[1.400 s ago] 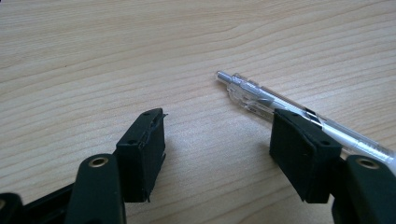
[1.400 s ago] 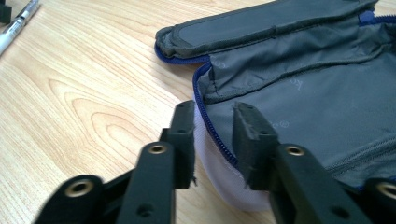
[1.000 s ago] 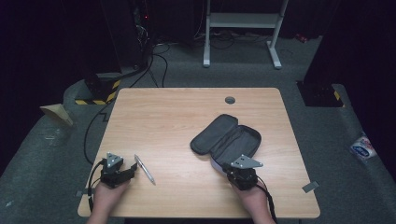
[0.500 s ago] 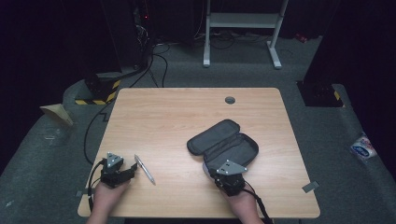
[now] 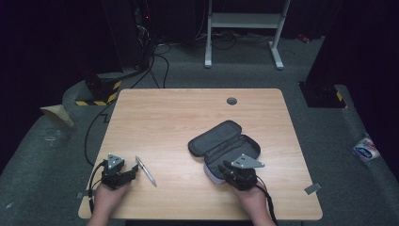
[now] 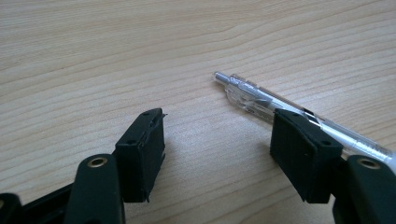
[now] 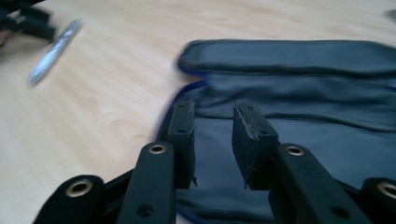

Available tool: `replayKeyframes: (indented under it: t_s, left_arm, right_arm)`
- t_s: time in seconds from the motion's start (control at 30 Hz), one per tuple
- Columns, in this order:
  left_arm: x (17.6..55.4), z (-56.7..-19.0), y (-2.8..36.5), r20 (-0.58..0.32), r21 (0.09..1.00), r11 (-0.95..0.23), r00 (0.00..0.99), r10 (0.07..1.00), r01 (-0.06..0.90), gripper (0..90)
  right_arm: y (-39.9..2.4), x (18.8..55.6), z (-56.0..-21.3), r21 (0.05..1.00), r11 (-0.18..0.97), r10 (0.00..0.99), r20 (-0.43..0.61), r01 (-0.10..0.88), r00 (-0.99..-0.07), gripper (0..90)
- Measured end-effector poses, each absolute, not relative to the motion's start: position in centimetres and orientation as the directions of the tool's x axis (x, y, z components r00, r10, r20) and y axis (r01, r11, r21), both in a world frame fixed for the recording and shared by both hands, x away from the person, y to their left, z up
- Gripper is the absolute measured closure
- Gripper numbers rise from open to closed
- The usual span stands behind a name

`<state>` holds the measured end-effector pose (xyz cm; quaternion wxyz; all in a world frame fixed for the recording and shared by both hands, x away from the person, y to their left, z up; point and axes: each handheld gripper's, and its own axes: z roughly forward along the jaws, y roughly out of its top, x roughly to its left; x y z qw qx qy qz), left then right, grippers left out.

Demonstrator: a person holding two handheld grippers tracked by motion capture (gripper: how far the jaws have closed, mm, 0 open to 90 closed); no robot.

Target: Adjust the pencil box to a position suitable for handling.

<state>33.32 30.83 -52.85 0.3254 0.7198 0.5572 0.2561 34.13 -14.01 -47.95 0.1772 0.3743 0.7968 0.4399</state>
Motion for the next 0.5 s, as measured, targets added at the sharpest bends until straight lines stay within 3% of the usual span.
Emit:
replayKeyframes:
  t_s: [0.5]
  left_arm:
    - [33.3,-52.9,30.8,0.003,0.754,-0.164,0.245,0.969,0.637,35.4]
  right_arm:
    - [-21.0,37.0,-47.3,0.85,0.23,0.885,0.02,0.474,-0.465,63.7]
